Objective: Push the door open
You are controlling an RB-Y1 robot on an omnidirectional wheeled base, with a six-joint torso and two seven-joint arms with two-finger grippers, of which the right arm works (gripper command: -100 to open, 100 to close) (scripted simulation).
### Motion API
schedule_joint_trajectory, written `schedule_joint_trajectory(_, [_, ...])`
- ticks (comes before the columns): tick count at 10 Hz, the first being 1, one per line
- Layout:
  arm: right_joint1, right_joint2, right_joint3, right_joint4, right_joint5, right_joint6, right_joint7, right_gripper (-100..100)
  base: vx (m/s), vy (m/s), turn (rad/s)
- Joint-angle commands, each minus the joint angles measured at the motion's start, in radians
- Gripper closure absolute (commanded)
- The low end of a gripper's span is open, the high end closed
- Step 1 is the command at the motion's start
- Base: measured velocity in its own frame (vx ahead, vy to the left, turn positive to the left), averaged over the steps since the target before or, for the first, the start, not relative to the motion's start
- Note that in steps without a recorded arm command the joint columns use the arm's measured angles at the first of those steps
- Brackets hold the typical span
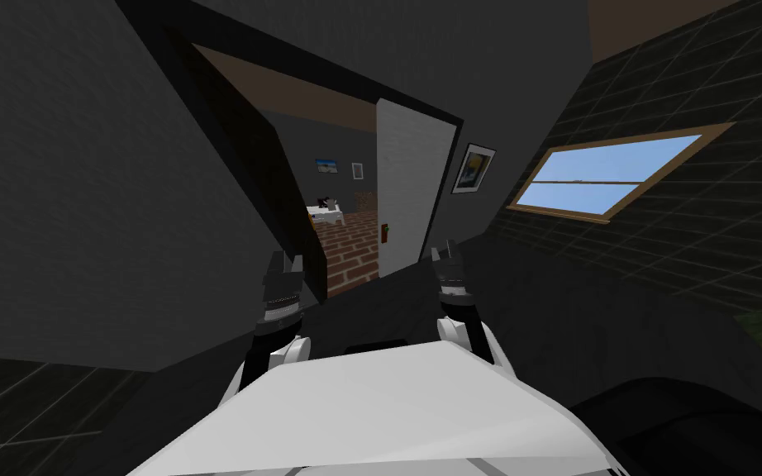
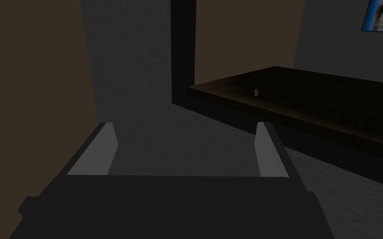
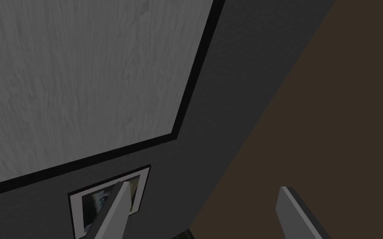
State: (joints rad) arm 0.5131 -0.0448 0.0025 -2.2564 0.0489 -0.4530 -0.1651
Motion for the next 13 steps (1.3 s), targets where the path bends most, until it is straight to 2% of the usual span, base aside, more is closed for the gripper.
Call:
schedule_joint_trajectory(1, [-0.018, -0.019, 0.007, 0.041, -0.012, -0.003, -0.005, -100, 0.069, 0.0, 0.068])
schedule_joint_trajectory(2, [-0.025, -0.026, 0.009, 0.056, -0.017, -0.004, -0.007, -100, 0.113, -0.002, 0.079])
schedule_joint_trajectory(3, [-0.043, -0.044, 0.015, 0.095, -0.028, -0.007, -0.013, -100, 0.131, 0.002, 0.092])
schedule_joint_trajectory(4, [-0.043, -0.044, 0.015, 0.095, -0.028, -0.007, -0.013, -100, 0.096, -0.009, 0.03])
schedule_joint_trajectory(6, [-0.063, -0.065, 0.023, 0.142, -0.042, -0.01, -0.019, -100, 0.073, -0.008, 0.043])
schedule_joint_trajectory(13, [-0.16, -0.164, 0.057, 0.356, -0.106, -0.025, -0.048, -100, 0.094, -0.006, 0.083])
